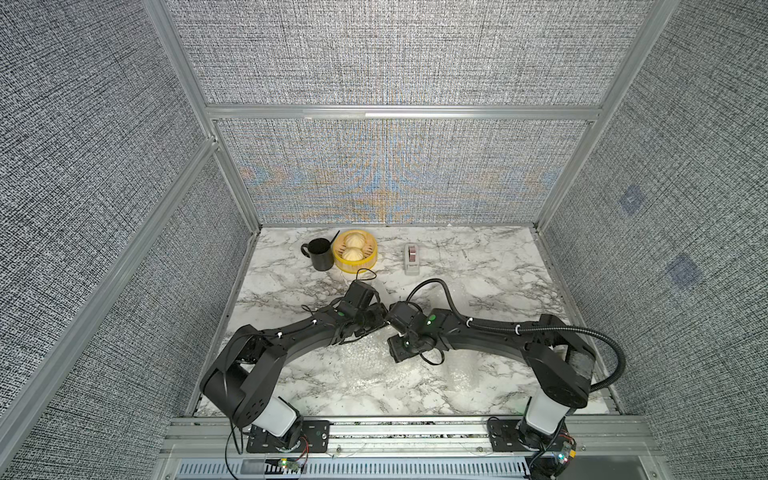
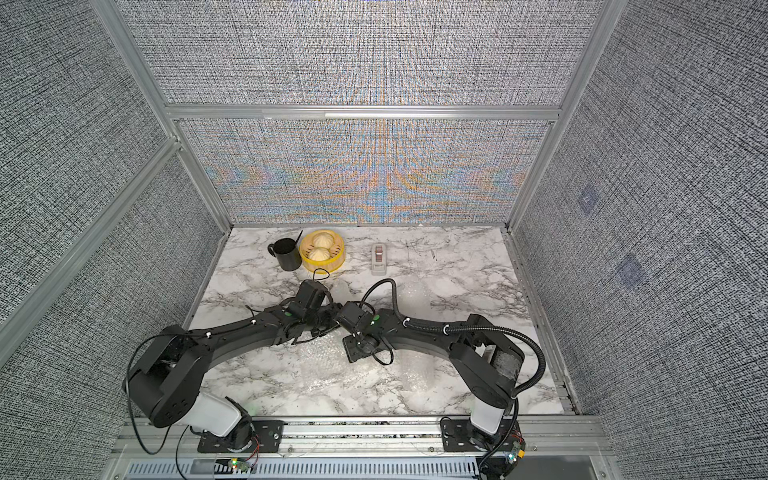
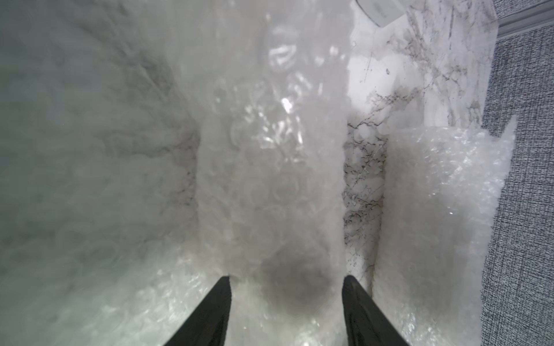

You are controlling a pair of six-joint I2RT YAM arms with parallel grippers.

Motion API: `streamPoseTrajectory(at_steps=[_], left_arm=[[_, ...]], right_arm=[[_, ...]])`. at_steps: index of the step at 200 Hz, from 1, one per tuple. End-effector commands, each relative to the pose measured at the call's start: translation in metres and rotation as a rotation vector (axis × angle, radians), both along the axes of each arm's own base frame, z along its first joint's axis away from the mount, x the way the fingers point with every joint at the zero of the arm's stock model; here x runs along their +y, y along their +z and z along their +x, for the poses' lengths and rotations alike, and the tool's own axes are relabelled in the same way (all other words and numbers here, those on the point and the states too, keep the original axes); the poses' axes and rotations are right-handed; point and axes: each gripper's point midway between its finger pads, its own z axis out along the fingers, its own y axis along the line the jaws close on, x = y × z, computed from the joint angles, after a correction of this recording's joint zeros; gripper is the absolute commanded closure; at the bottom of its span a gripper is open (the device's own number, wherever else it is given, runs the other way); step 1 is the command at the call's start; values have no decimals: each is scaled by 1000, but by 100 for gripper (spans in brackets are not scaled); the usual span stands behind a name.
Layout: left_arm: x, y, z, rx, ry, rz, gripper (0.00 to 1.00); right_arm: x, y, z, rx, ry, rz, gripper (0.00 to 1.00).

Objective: Wrap vases in bubble wrap
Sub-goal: Wrap the vase in bubble wrap.

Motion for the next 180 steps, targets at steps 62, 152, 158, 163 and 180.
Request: streamPoseTrajectory(at_steps=[62,152,158,163,180], left_arm=[[26,-46,-21,67,27,107,41],[62,-62,-47,100,90,174,41],[62,-61,-47,97,90,170,41],[62,-61,-47,96,91,167,42],[60,-60,-46,88,88,152,42]], right_arm=[[-6,5,-3,-11,17,-17,27],[1,44,-2,9,6,113,18],[0,41,-1,16,-3,111,18],[0,40,0,23,-6,112,18],[4,36,1,32,0,119,19]])
